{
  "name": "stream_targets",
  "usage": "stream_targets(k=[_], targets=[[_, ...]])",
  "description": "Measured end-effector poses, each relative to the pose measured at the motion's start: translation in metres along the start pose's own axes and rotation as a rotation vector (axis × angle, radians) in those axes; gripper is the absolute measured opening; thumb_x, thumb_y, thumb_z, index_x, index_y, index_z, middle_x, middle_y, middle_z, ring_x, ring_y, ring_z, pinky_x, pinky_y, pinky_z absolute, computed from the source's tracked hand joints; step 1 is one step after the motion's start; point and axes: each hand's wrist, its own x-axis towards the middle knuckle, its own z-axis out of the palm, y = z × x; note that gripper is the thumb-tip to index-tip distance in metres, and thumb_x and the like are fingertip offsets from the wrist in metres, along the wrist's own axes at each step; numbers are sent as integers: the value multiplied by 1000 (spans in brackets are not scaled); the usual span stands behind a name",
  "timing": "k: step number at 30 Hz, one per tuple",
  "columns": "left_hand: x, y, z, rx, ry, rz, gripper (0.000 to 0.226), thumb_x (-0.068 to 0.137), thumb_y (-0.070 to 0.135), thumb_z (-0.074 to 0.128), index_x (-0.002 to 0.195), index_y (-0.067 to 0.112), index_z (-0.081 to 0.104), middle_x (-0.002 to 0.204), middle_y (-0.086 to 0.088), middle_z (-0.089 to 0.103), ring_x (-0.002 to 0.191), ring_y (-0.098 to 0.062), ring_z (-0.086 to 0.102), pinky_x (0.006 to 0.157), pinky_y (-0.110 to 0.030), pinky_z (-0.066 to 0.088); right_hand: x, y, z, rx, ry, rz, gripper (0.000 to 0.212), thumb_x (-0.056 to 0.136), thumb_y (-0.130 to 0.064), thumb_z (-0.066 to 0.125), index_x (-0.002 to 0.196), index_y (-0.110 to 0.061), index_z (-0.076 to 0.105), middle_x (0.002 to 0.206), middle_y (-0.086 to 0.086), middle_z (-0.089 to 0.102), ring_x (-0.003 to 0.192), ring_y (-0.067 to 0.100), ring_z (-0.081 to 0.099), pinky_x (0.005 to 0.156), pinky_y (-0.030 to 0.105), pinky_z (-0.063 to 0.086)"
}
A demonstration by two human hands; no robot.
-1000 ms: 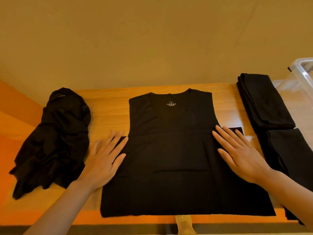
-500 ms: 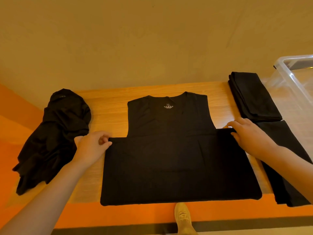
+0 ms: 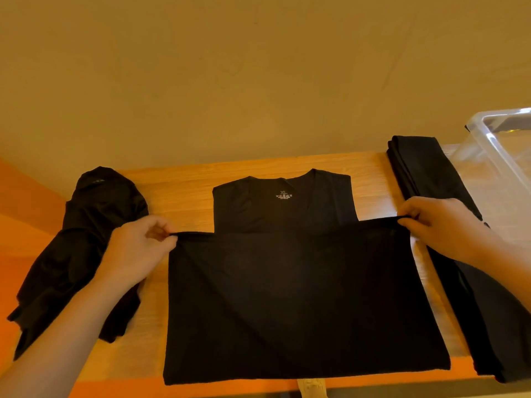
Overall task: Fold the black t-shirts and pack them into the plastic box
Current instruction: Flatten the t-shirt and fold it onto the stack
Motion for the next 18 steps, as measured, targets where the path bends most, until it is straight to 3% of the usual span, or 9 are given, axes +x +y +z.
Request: stream_targets(k=[5,8,14,18], targets=[[34,25,-32,-113,83,5,11,83,15,72,86,24,66,88,8,65,86,-5,60,82,-28,42,20,-11,-34,158,157,-6,11,89,-18,63,94,-27,60,78,-9,65,72,5,61,64,15,39],[71,33,-30,-139,145,-36,11,83,15,71,82,24,64,86,5,65,82,-10,59,76,-28,42,59,-7,-41,176,214,8,8,90,-20,63,93,-27,60,81,-9,63,77,6,59,68,21,40],[139,23,21,-92,133,-166,9,86,14,68,93,11,65,95,-6,64,93,-24,61,73,-31,42,133,0,-12,37,184,39,16,93,-15,60,107,-9,64,91,4,63,80,16,57,73,28,42],[146,14,52,-84,208,-205,9,90,17,62,98,14,60,99,-4,62,93,-21,58,67,-23,38,146,0,18,-90,211,29,24,93,-18,59,115,-8,59,112,11,61,94,25,59,79,40,52]])
